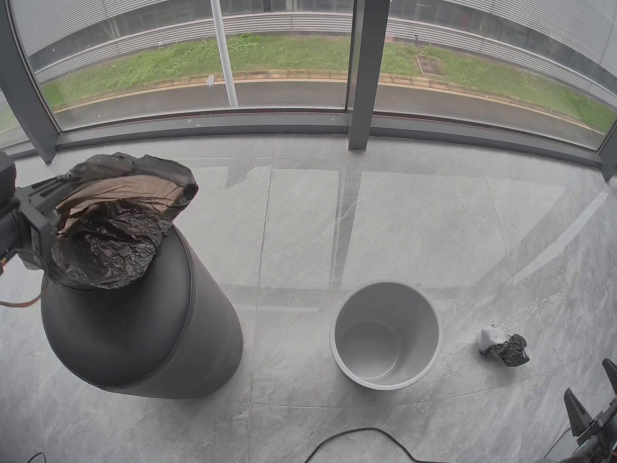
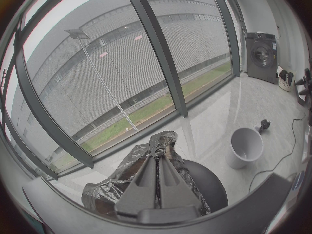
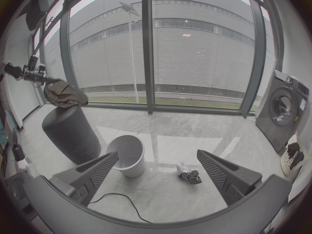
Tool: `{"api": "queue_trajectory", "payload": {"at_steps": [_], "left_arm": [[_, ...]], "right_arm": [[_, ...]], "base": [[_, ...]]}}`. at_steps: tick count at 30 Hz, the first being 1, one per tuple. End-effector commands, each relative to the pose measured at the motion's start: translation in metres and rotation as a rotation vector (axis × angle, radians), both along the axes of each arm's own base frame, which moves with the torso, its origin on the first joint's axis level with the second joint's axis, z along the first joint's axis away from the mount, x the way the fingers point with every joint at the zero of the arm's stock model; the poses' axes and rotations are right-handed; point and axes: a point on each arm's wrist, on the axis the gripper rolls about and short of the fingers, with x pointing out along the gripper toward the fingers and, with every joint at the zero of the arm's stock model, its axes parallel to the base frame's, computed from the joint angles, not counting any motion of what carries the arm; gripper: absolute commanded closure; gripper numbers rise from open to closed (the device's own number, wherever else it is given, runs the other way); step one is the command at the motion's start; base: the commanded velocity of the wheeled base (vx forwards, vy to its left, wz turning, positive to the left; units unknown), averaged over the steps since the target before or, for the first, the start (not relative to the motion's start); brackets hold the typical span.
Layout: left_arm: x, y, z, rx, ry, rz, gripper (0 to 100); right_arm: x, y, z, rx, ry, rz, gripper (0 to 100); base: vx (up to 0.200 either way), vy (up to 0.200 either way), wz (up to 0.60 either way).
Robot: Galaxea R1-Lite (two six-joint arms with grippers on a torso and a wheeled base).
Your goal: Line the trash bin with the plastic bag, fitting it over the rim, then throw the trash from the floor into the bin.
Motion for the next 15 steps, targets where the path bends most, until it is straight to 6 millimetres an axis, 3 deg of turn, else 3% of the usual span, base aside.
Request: {"api": "queue_trajectory", "payload": {"at_steps": [1,5,7,11,12,13,15], "left_arm": [[-0.006,0.001,0.027,-0.021,-0.094,-0.005,100],[-0.004,-0.004,0.044,-0.032,-0.128,-0.039,100],[0.0,-0.008,0.051,-0.037,-0.142,-0.054,100],[0.011,-0.017,0.067,-0.048,-0.171,-0.082,100],[0.011,-0.017,0.067,-0.048,-0.171,-0.082,100],[0.019,-0.02,0.074,-0.051,-0.178,-0.083,100],[0.024,-0.022,0.078,-0.052,-0.184,-0.083,100]], "right_arm": [[0.009,0.001,0.023,-0.025,0.012,0.034,0],[0.062,0.007,0.128,-0.039,-0.155,0.08,0],[0.1,0.014,0.159,-0.108,-0.18,0.193,0],[0.17,0.046,0.18,-0.192,-0.125,0.465,0],[0.17,0.046,0.18,-0.192,-0.125,0.465,0],[0.197,0.072,0.182,-0.188,-0.099,0.565,0],[0.221,0.092,0.18,-0.193,-0.07,0.62,0]], "base": [[0.0,0.0,0.0],[0.0,0.0,0.0],[0.0,0.0,0.0],[0.0,0.0,0.0],[0.0,0.0,0.0],[0.0,0.0,0.0],[0.0,0.0,0.0]]}}
